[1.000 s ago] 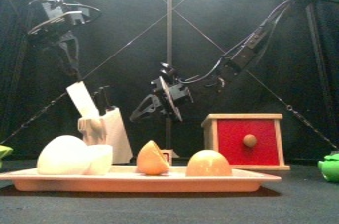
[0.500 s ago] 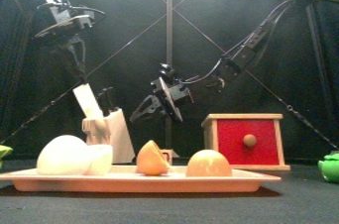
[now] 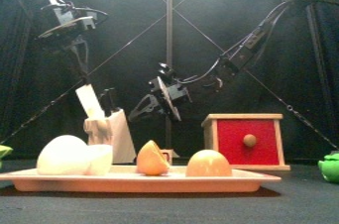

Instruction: Put cleaver in holder

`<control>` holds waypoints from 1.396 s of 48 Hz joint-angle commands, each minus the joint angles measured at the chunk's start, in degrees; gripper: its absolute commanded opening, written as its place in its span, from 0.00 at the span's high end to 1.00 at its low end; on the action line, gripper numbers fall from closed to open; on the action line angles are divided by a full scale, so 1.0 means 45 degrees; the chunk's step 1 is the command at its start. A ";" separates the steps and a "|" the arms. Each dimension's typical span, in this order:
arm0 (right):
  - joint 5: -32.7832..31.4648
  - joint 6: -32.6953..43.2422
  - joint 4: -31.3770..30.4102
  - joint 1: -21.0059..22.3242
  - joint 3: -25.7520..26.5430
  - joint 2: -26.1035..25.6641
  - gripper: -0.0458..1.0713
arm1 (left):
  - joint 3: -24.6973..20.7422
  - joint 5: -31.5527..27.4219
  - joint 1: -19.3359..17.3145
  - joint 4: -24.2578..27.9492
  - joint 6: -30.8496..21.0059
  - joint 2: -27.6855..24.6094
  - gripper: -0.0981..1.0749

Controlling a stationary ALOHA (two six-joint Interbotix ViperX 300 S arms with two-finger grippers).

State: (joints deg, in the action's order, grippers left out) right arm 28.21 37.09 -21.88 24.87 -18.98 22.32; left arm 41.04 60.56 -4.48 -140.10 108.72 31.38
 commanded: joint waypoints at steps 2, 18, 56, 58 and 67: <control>0.0059 -0.0020 0.0039 0.0039 0.0371 -0.0312 0.48 | -0.0469 -0.0039 -0.0059 0.0059 0.0117 -0.0059 0.63; 0.0020 0.0000 -0.0039 0.0195 0.0879 0.0215 0.48 | -0.0508 -0.0039 -0.0059 0.0000 0.0293 -0.0098 0.63; -0.0312 -0.0020 -0.0098 0.0098 0.1055 0.0508 0.48 | -0.0566 -0.1230 -0.1016 0.0391 0.0293 -0.1152 0.62; -0.0312 -0.0020 -0.0098 0.0098 0.1055 0.0508 0.48 | -0.0527 -0.1270 -0.1074 0.0391 0.0293 -0.1230 0.62; -0.0312 0.0000 -0.0117 0.0098 0.1035 0.0508 0.48 | -0.0488 -0.1309 -0.1152 0.0547 0.0293 -0.1406 0.56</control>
State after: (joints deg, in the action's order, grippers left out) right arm 26.63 37.18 -22.41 25.40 -15.47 25.84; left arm 40.08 55.11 -9.40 -138.52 110.04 25.14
